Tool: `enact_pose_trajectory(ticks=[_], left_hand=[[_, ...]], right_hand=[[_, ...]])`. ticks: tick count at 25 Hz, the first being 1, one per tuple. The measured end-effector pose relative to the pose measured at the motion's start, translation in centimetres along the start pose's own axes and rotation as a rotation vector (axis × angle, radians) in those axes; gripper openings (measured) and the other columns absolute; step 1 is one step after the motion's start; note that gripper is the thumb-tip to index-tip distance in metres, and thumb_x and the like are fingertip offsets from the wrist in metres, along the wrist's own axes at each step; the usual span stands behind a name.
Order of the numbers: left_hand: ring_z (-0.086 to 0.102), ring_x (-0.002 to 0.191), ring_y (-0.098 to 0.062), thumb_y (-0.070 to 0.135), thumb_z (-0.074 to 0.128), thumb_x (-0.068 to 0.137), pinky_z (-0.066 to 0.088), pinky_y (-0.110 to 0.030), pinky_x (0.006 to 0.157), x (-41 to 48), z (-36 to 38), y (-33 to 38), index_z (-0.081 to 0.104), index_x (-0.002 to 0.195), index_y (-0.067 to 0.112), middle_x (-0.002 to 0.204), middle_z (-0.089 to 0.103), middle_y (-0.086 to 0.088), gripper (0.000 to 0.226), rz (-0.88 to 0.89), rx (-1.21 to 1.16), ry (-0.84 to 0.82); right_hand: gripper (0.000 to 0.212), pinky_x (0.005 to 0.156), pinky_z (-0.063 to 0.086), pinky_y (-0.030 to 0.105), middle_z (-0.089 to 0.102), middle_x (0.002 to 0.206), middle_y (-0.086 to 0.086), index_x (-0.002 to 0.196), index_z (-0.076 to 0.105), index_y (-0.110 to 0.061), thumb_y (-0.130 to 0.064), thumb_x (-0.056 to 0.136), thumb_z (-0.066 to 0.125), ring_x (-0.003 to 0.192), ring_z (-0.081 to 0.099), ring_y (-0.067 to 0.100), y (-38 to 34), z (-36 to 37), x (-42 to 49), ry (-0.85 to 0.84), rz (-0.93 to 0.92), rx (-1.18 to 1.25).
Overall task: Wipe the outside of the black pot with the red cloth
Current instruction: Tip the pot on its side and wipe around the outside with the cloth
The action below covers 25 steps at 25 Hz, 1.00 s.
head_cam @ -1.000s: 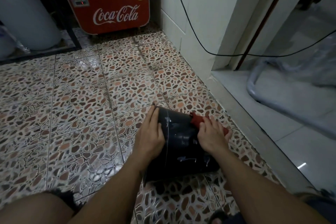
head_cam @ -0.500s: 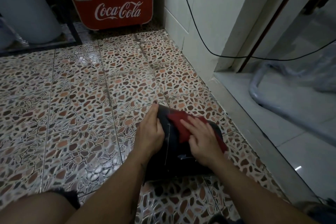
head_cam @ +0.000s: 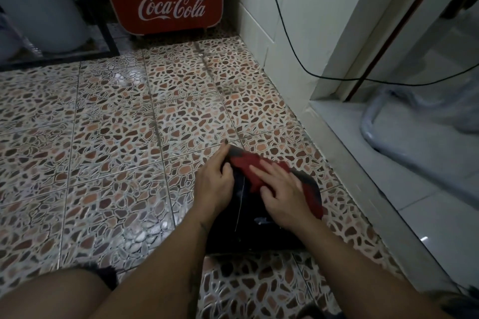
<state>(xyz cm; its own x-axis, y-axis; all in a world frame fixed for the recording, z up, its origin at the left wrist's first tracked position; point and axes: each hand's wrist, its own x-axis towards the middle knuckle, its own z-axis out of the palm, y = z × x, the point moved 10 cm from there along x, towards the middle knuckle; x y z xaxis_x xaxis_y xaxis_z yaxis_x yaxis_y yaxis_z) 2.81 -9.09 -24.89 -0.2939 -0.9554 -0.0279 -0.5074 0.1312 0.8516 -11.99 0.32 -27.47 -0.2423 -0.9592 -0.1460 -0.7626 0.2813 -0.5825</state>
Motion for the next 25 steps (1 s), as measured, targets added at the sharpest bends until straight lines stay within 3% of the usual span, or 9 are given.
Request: enact_pose_trajectory(ticks=[2, 5, 11, 14, 18, 22, 25], left_hand=[[0.044, 0.136, -0.014, 0.02, 0.043, 0.098, 0.035, -0.03, 0.111, 0.3, 0.1, 0.4, 0.047, 0.145, 0.031, 0.149, 0.048, 0.007, 0.048, -0.031, -0.011, -0.002], [0.046, 0.134, -0.018, 0.02, 0.044, 0.097, 0.037, -0.034, 0.11, 0.7, 0.1, 0.6, 0.049, 0.144, 0.028, 0.147, 0.051, 0.003, 0.048, -0.083, -0.028, 0.021], [0.053, 0.126, -0.015, 0.017, 0.05, 0.096, 0.04, -0.033, 0.108, -0.1, 0.3, -0.2, 0.054, 0.139, 0.027, 0.14, 0.058, 0.001, 0.044, -0.146, -0.186, 0.068], [0.052, 0.121, -0.009, 0.021, 0.051, 0.097, 0.038, -0.024, 0.103, 0.9, 0.6, -1.1, 0.056, 0.138, 0.027, 0.138, 0.059, 0.004, 0.042, -0.239, -0.232, 0.073], [0.051, 0.129, -0.02, 0.027, 0.049, 0.095, 0.037, -0.038, 0.111, 2.6, 1.6, -2.5, 0.055, 0.138, 0.028, 0.144, 0.054, 0.003, 0.043, -0.408, -0.287, 0.08], [0.046, 0.133, -0.02, 0.025, 0.046, 0.098, 0.033, -0.036, 0.113, 2.8, 1.3, -1.9, 0.052, 0.141, 0.027, 0.148, 0.05, 0.003, 0.044, -0.404, -0.234, 0.065], [0.043, 0.136, -0.023, 0.024, 0.043, 0.099, 0.03, -0.033, 0.111, 1.7, 0.9, -1.1, 0.049, 0.144, 0.027, 0.149, 0.048, 0.0, 0.045, -0.304, -0.111, 0.05]], right_hand=[[0.059, 0.122, 0.009, 0.052, 0.03, 0.164, -0.01, 0.151, 0.036, -0.045, -0.042, 0.092, 0.03, 0.151, 0.02, 0.013, 3.5, -1.6, -0.6, 0.032, 0.159, -0.09], [0.057, 0.121, 0.014, 0.056, 0.029, 0.165, -0.002, 0.155, 0.032, -0.034, -0.038, 0.099, 0.028, 0.151, 0.023, 0.022, 4.5, -1.8, 1.6, -0.068, 0.312, -0.131], [0.057, 0.118, 0.024, 0.05, 0.042, 0.158, 0.001, 0.151, 0.042, -0.033, -0.034, 0.095, 0.032, 0.142, 0.039, 0.027, -1.6, 0.8, 7.6, -0.188, 0.221, -0.02], [0.062, 0.123, 0.013, 0.048, 0.034, 0.162, -0.006, 0.152, 0.04, -0.033, -0.036, 0.091, 0.03, 0.149, 0.027, 0.018, -2.9, 0.6, 4.6, -0.085, 0.072, -0.017], [0.062, 0.124, -0.005, 0.039, 0.02, 0.165, -0.016, 0.155, 0.031, -0.038, -0.035, 0.094, 0.03, 0.154, 0.006, 0.009, -3.1, 0.6, -2.0, 0.029, -0.033, 0.014], [0.063, 0.124, -0.008, 0.043, 0.013, 0.168, -0.014, 0.157, 0.024, -0.038, -0.041, 0.095, 0.027, 0.154, 0.0, 0.01, -2.7, 1.2, -2.5, 0.043, 0.011, -0.05], [0.062, 0.123, -0.006, 0.054, 0.021, 0.167, -0.006, 0.157, 0.026, -0.034, -0.044, 0.096, 0.02, 0.154, 0.01, 0.018, -1.5, 0.9, 2.1, 0.008, 0.127, -0.107]])
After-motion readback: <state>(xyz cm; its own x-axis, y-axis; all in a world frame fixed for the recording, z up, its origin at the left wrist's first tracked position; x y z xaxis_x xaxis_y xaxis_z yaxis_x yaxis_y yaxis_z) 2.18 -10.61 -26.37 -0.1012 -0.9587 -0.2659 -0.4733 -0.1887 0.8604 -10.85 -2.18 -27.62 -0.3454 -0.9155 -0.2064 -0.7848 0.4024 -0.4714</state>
